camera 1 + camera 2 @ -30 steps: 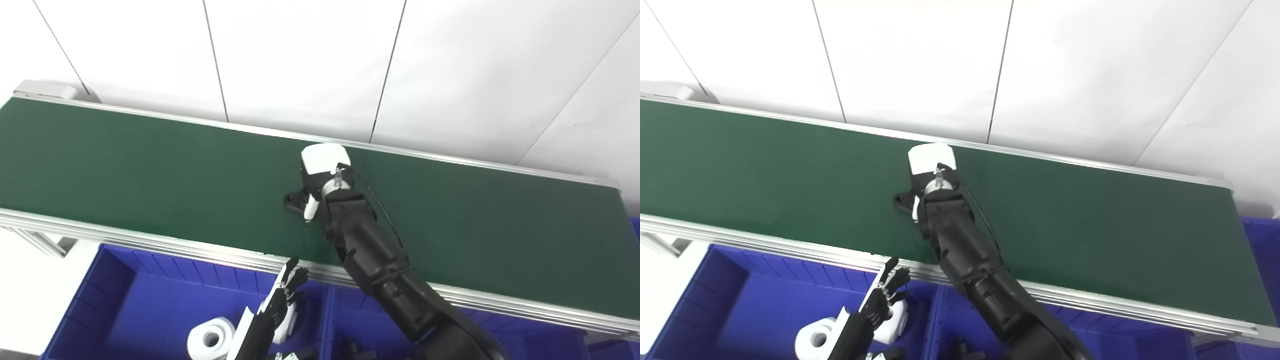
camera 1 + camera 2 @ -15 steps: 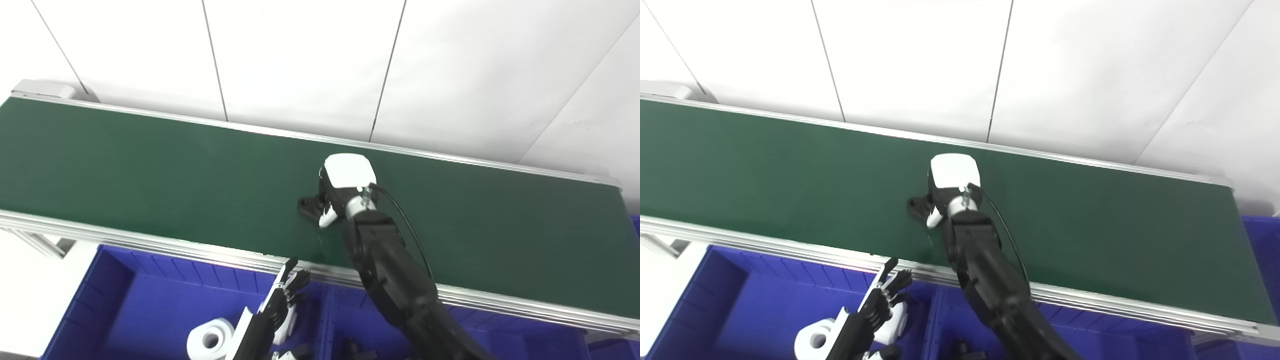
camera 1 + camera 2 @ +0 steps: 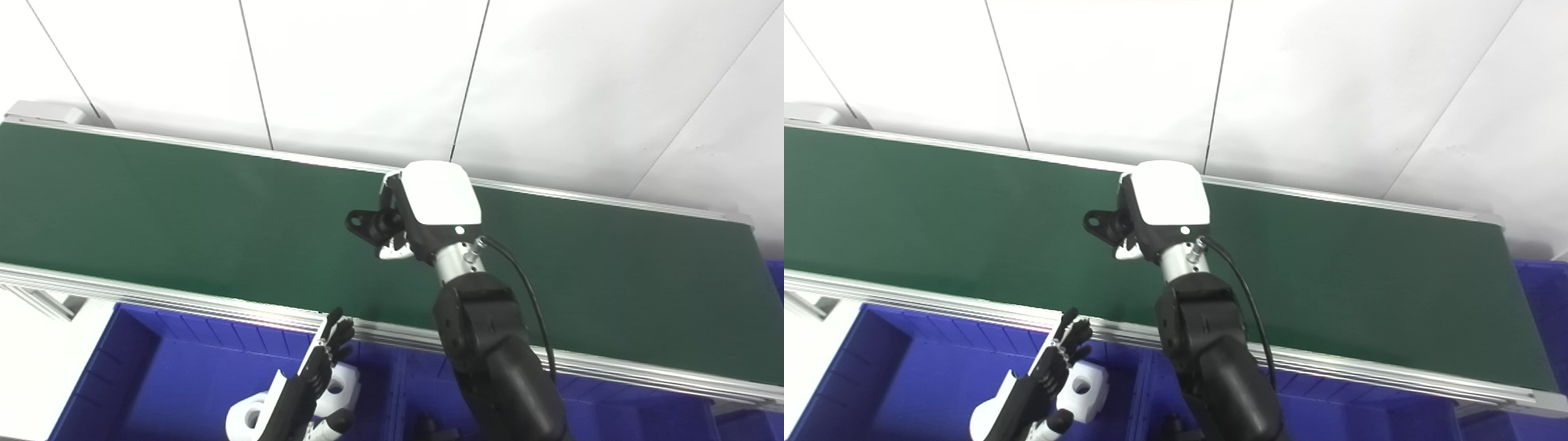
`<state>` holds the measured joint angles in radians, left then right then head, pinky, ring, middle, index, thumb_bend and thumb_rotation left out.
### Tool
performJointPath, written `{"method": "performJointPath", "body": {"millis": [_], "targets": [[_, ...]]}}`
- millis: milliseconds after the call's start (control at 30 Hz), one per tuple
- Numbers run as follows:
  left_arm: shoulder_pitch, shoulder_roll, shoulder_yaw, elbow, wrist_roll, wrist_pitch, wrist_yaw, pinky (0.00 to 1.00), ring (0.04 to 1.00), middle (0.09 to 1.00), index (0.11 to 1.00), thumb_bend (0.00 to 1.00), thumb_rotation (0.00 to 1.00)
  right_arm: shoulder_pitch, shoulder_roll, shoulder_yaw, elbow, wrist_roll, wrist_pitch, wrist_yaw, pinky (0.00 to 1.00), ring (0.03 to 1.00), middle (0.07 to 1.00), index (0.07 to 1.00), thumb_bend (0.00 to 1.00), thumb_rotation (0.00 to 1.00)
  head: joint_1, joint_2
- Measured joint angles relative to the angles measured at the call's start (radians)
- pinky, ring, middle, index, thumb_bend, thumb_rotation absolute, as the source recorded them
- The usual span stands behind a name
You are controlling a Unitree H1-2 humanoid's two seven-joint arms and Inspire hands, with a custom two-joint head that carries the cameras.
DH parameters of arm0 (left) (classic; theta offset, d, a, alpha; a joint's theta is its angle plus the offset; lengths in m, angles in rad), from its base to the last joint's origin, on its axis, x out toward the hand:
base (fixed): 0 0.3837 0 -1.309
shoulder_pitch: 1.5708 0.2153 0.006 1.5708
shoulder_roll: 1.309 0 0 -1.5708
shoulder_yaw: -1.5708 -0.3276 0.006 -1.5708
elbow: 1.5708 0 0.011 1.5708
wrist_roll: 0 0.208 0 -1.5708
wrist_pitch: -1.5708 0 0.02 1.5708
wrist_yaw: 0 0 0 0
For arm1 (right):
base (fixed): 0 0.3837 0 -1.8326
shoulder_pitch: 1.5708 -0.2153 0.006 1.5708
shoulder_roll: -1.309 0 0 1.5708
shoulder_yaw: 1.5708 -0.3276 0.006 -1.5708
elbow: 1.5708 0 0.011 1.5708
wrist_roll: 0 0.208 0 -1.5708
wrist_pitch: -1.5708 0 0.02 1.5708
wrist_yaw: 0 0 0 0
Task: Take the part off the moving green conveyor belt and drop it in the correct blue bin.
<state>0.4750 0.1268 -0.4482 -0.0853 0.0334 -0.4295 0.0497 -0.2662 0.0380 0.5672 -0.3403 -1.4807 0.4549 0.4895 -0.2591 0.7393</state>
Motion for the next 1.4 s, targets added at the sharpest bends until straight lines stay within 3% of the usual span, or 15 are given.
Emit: {"method": "performJointPath", "body": {"millis": [233,300,433,533,700,833,1067,1233,1267,1400], "targets": [[0.005,0.011,0.069,-0.053,-0.030,0.014,-0.058,1.00,0.984,0.990,1.000,0.78,0.83,0.135,0.081,-0.061,-0.163,-0.090,-0.012,0.123,0.17,0.247,0.473,0.484,0.53,0.00,-0.095,0.035],[0.006,0.020,0.086,-0.076,-0.049,0.026,-0.077,1.00,0.991,0.998,1.000,0.74,0.83,0.188,0.095,-0.085,-0.217,-0.107,-0.021,0.145,0.18,0.256,0.473,0.485,0.53,0.00,-0.204,0.067],[0.002,0.044,0.124,-0.103,-0.112,0.052,-0.118,1.00,0.993,0.998,1.000,0.69,0.85,0.324,0.088,-0.127,-0.302,-0.120,-0.041,0.162,0.17,0.248,0.472,0.486,0.53,0.00,-0.262,0.083],[-0.015,0.051,0.154,-0.102,-0.153,0.058,-0.143,1.00,0.999,1.000,1.000,0.67,0.89,0.443,0.068,-0.127,-0.346,-0.137,-0.067,0.133,0.17,0.241,0.472,0.486,0.53,0.00,-0.374,0.129],[-0.046,0.078,0.187,-0.101,-0.184,0.060,-0.197,1.00,1.000,1.000,1.000,0.69,0.93,0.654,0.053,-0.130,-0.365,-0.064,-0.083,0.016,0.19,0.261,0.473,0.485,0.53,0.00,-0.440,0.160],[-0.067,0.104,0.220,-0.115,-0.223,0.124,-0.226,1.00,1.000,1.000,1.000,0.72,0.91,0.689,0.062,-0.154,-0.362,-0.020,-0.083,-0.080,0.18,0.244,0.472,0.485,0.53,0.00,-0.501,0.182],[-0.072,0.113,0.272,-0.175,-0.294,0.267,-0.251,1.00,1.000,1.000,1.000,0.75,0.84,0.741,0.070,-0.180,-0.291,-0.021,-0.082,-0.110,0.24,0.317,0.412,0.525,0.52,0.00,-0.591,0.219],[-0.099,0.114,0.299,-0.174,-0.324,0.295,-0.272,1.00,1.000,1.000,1.000,0.75,0.82,0.746,0.091,-0.215,-0.268,-0.022,-0.079,-0.102,0.22,0.304,0.404,0.522,0.52,0.00,-0.583,0.216],[-0.099,0.114,0.300,-0.174,-0.327,0.297,-0.274,1.00,1.000,1.000,1.000,0.76,0.83,0.746,0.093,-0.221,-0.260,-0.023,-0.076,-0.099,0.19,0.271,0.450,0.498,0.53,0.00,-0.577,0.216],[-0.097,0.112,0.302,-0.171,-0.321,0.298,-0.291,1.00,0.982,0.992,1.000,0.78,0.83,0.739,0.100,-0.252,-0.226,-0.035,-0.060,-0.068,0.16,0.244,0.470,0.487,0.53,0.00,-0.566,0.215]]}}
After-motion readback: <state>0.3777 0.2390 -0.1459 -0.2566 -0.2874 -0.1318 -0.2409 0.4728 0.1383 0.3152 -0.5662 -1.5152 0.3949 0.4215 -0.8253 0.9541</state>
